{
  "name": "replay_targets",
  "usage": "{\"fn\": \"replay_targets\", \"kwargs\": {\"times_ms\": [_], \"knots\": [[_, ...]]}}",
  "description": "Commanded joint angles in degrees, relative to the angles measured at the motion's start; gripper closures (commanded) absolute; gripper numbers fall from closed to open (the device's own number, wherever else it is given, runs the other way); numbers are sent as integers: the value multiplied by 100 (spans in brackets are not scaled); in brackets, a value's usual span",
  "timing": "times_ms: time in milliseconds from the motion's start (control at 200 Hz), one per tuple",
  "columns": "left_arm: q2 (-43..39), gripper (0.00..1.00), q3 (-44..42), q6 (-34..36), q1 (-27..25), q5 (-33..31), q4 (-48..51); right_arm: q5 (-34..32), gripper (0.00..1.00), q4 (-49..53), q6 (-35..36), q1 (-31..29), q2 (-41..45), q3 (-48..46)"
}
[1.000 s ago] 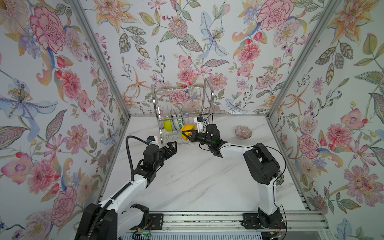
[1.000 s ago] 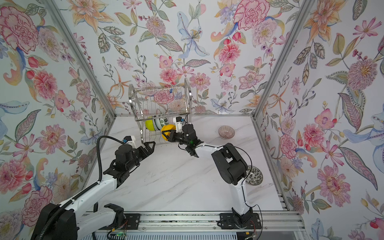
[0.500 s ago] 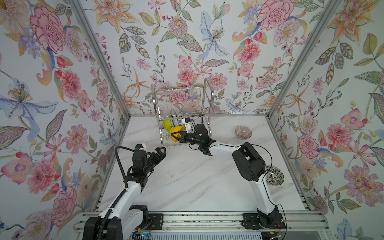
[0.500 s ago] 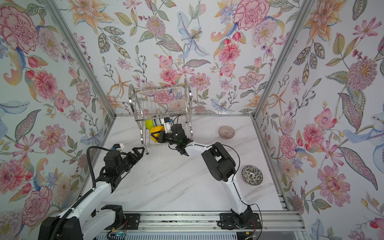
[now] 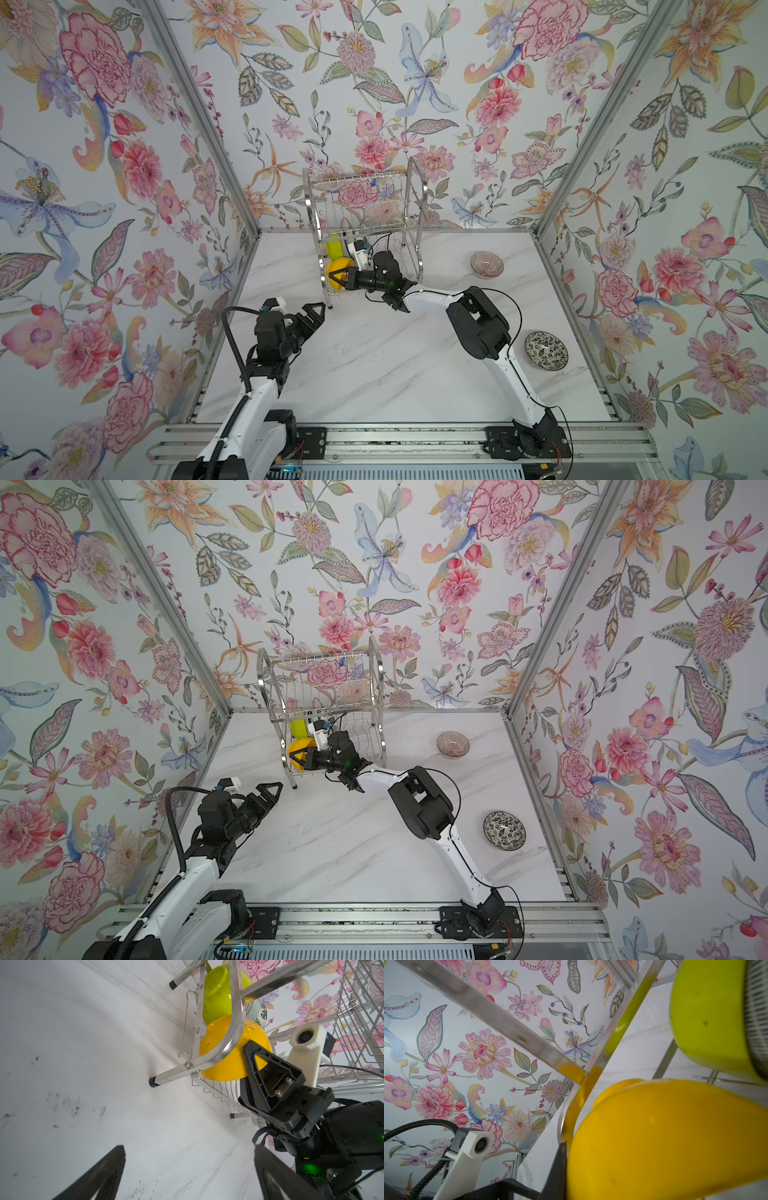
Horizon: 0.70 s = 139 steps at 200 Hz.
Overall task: Load the bowls into the dish rack
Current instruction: 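Press the yellow bowl against the stacked bowls in the rack with the right gripper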
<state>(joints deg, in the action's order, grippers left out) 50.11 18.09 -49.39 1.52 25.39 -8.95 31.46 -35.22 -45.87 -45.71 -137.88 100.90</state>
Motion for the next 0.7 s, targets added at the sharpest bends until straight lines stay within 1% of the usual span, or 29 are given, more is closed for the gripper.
{"fn": "replay_targets", "kwargs": {"times_ms": [0,375,535,691], "knots": [[-75,1,-42,43,84,179,133,131,100,-61,-57,-49,-197,314],[-23,1,-59,61,131,205,100,202,100,41,-99,-17,-314,412],[1,1,-38,45,137,223,86,215,100,309,15,1,-354,467],[-24,1,-60,52,138,238,113,316,100,321,-84,46,-452,497]]}}
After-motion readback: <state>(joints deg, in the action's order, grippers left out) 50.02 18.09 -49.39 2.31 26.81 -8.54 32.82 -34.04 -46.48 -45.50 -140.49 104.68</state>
